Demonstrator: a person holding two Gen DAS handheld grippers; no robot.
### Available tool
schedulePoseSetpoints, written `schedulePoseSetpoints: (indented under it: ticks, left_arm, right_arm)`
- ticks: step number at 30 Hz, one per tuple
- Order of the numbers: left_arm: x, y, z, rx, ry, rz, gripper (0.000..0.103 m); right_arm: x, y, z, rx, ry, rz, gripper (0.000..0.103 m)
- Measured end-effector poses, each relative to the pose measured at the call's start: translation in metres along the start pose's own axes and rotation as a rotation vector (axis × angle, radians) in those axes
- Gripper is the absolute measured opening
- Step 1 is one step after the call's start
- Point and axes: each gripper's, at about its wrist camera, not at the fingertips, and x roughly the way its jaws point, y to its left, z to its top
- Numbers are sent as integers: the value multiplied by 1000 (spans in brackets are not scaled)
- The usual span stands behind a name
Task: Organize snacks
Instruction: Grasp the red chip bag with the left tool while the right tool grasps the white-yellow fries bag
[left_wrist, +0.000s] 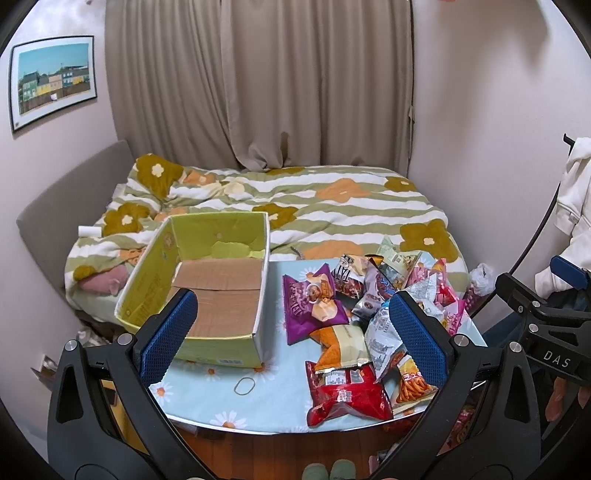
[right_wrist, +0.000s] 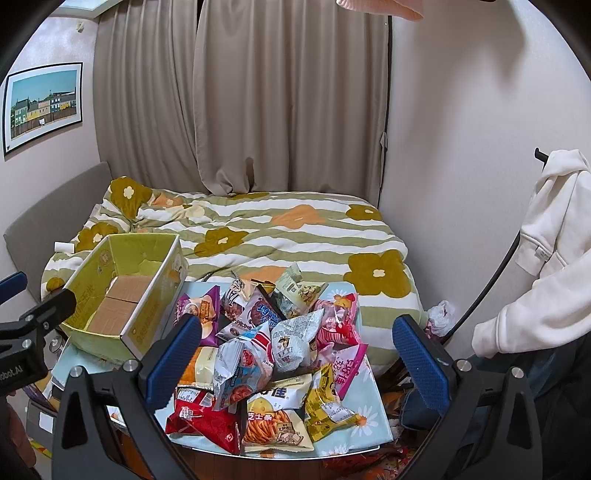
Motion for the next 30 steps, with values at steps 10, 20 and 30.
schedulePoseSetpoints:
  ticks: [10, 20, 30]
  left_arm:
    - [25, 1, -10, -18, 94, -22, 103]
    - [110, -17, -73, -76, 372, -132, 103]
    - [183, -51, -140, -46, 550, -212, 103]
  right_arm:
    - [13, -11, -10, 35, 63, 20, 103]
    - [76, -26, -62, 46, 239, 86, 103]
    - [125, -27, -109, 62, 327, 140, 103]
